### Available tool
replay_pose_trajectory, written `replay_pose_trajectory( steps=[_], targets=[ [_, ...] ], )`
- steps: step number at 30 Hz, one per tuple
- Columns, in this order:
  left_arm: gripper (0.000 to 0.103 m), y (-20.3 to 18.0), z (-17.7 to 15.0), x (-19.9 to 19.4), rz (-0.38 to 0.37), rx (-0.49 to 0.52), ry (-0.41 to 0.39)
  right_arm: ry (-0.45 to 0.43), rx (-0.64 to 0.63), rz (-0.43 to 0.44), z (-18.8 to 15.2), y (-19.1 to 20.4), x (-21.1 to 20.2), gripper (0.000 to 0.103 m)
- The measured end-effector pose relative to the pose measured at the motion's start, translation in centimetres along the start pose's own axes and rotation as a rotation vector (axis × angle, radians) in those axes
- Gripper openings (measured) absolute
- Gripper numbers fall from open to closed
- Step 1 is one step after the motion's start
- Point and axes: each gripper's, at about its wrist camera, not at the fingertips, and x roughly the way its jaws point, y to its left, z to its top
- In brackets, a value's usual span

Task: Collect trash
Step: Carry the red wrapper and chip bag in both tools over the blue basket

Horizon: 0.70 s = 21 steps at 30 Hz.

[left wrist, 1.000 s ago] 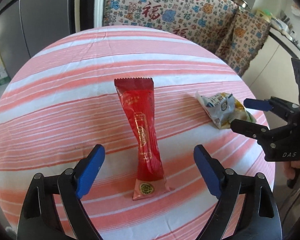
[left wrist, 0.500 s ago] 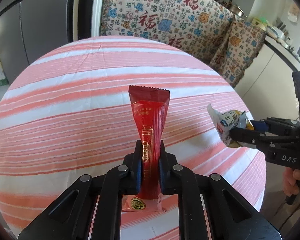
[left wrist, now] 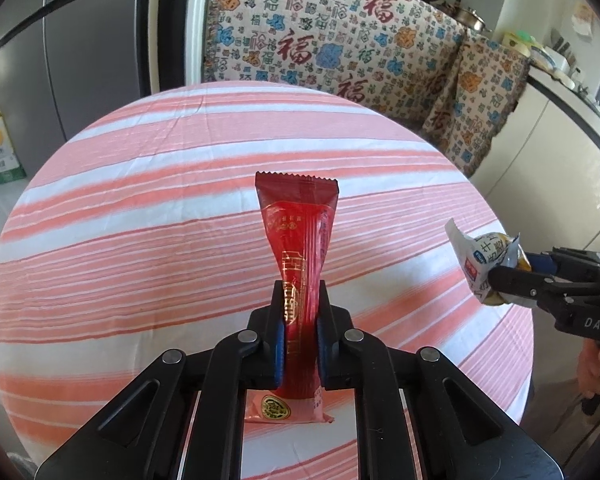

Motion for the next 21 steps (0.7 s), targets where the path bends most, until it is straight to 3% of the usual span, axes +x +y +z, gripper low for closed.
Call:
replay_pose_trajectory(
  steps=[6,11,16,21],
  targets=[
    [0.01,-1.5,-0.3,-0.4,-0.023,0.028,-0.01,-0.019,0.022,-0.011,-0.8,-1.3,-1.4,0.037],
    [0.009,-4.2,-0.2,-1.0,-0.093,0.052,-0.005,-0.036,0.067,-0.021,-1.9,-3.7,-2.9,0.037],
    [0.009,-10.1,0.5,-1.9,-0.215,0.111,0.003,-0.073,0.122,-0.068,-3.5,-8.1,-6.2,0.037],
    [0.009,-19.1,1.1,-1.4,-0.364,0.203,0.036,-0.097,0.225,-0.163,-5.9,-15.5,-9.8,0.037]
  ],
)
